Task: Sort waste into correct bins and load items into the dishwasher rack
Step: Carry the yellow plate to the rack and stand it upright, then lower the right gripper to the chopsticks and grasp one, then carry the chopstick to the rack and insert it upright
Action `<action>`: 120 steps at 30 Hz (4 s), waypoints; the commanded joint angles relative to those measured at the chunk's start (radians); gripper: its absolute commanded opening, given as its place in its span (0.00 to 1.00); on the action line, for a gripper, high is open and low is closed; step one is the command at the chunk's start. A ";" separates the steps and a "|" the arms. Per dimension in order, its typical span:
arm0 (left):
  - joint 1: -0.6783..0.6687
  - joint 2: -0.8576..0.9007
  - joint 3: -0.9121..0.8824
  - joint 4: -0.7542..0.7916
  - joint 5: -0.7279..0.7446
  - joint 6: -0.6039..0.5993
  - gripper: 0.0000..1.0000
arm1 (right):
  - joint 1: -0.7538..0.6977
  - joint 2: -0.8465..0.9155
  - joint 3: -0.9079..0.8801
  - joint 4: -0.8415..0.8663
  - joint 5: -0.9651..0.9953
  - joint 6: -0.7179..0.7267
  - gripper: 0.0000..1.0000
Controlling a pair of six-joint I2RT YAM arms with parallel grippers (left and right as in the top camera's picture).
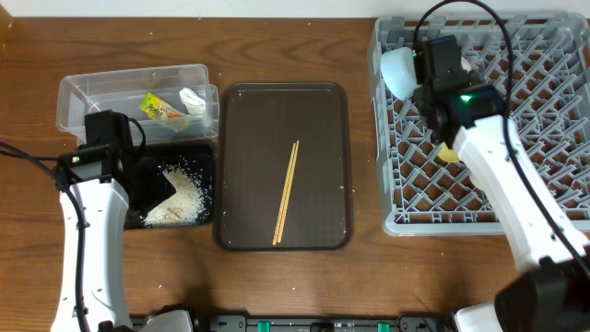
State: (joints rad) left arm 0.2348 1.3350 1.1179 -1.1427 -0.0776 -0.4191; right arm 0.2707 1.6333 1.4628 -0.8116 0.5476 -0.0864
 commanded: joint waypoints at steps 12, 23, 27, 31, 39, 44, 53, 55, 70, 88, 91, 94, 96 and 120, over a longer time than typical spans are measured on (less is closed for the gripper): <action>0.005 -0.007 -0.001 -0.001 -0.001 -0.005 0.77 | 0.252 0.026 -0.001 0.025 -0.758 0.336 0.69; 0.005 -0.007 -0.001 -0.001 -0.001 -0.005 0.77 | 0.484 0.291 -0.001 0.006 -0.734 0.566 0.46; 0.005 -0.007 -0.001 -0.001 -0.001 -0.005 0.77 | 0.521 0.360 -0.001 0.006 -0.671 0.637 0.43; 0.005 -0.007 -0.001 -0.001 -0.001 -0.005 0.77 | 0.532 0.410 -0.001 0.007 -0.650 0.644 0.43; 0.005 -0.007 -0.001 -0.001 -0.001 -0.005 0.77 | 0.542 0.477 -0.001 0.008 -0.649 0.694 0.42; 0.005 -0.007 -0.001 -0.001 -0.001 -0.005 0.77 | 0.542 0.496 -0.001 0.008 -0.649 0.695 0.43; 0.005 -0.007 -0.001 -0.001 -0.001 -0.005 0.77 | 0.539 0.496 -0.001 0.011 -0.573 0.788 0.42; 0.005 -0.007 -0.001 -0.002 -0.001 -0.005 0.77 | 0.539 0.496 -0.001 -0.003 -0.500 0.806 0.42; 0.005 -0.007 -0.001 -0.005 -0.001 -0.005 0.77 | 0.542 0.496 -0.001 -0.065 -0.484 0.842 0.29; 0.005 -0.007 -0.001 -0.005 -0.001 -0.005 0.77 | 0.555 0.496 -0.040 -0.081 -0.507 0.954 0.14; 0.005 -0.007 -0.001 -0.005 -0.001 -0.005 0.77 | 0.555 0.496 -0.053 -0.074 -0.507 0.954 0.09; 0.005 -0.007 -0.001 -0.005 -0.001 -0.005 0.77 | 0.555 0.496 -0.053 -0.070 -0.512 0.954 0.03; 0.005 -0.007 -0.001 -0.005 -0.001 -0.005 0.77 | 0.555 0.494 -0.051 -0.064 -0.512 0.954 0.01; 0.005 -0.007 -0.001 -0.008 -0.001 -0.005 0.77 | 0.103 0.029 0.014 -0.284 -0.519 0.314 0.01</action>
State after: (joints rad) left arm 0.2348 1.3350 1.1179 -1.1458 -0.0776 -0.4191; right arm 0.4461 1.6451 1.4773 -1.0687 0.0269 0.3508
